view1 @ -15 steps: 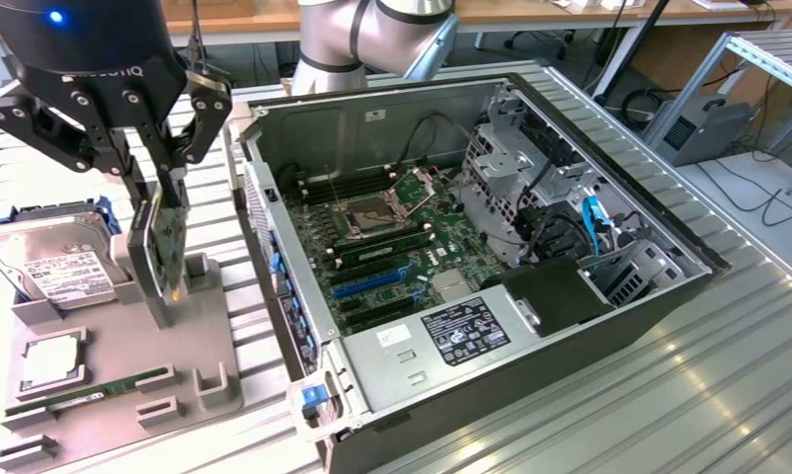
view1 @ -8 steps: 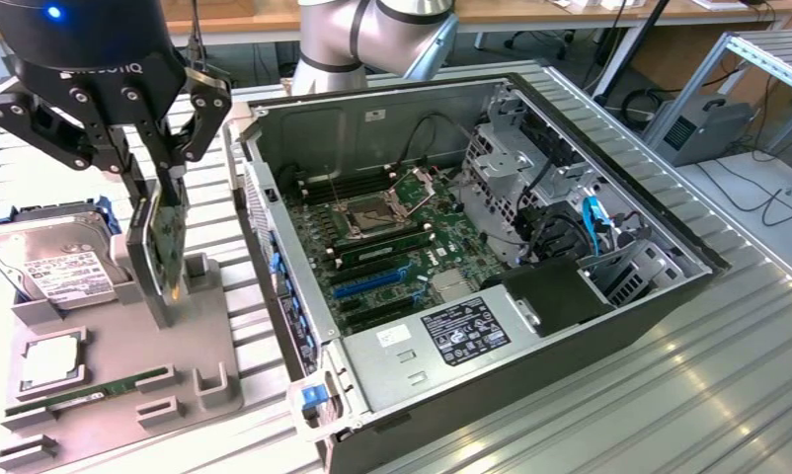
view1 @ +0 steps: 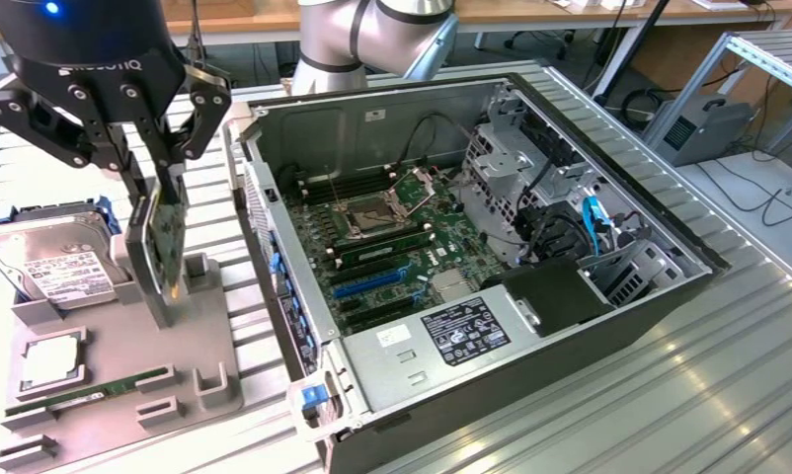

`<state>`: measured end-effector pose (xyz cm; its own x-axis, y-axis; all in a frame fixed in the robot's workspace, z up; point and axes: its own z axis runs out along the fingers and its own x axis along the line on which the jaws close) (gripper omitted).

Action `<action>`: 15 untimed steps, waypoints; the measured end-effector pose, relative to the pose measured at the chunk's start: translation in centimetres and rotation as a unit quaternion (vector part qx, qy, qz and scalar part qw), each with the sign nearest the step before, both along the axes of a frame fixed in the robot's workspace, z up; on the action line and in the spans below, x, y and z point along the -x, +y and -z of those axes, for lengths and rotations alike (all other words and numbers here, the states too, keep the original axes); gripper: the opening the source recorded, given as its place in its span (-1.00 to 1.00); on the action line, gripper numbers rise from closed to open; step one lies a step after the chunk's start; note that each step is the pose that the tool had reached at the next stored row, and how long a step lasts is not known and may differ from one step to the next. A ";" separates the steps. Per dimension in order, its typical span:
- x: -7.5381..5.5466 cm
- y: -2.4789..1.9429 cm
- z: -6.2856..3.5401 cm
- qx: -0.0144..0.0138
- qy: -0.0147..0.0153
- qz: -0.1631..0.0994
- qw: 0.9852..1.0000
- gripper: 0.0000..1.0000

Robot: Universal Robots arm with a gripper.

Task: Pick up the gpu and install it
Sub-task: 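Pick up the gpu and move the gpu toward the slot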

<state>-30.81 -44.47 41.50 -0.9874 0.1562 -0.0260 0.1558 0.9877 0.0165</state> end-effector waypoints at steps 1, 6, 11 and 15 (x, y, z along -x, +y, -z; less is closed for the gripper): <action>0.0 0.00 -0.02 0.000 0.000 0.000 1.000 -0.47; 0.0 0.00 -0.15 0.000 0.000 0.000 1.000 -0.47; 0.0 0.00 -0.31 0.000 0.000 0.000 1.000 -0.47; 0.0 0.00 -0.47 0.000 0.000 0.000 1.000 -0.47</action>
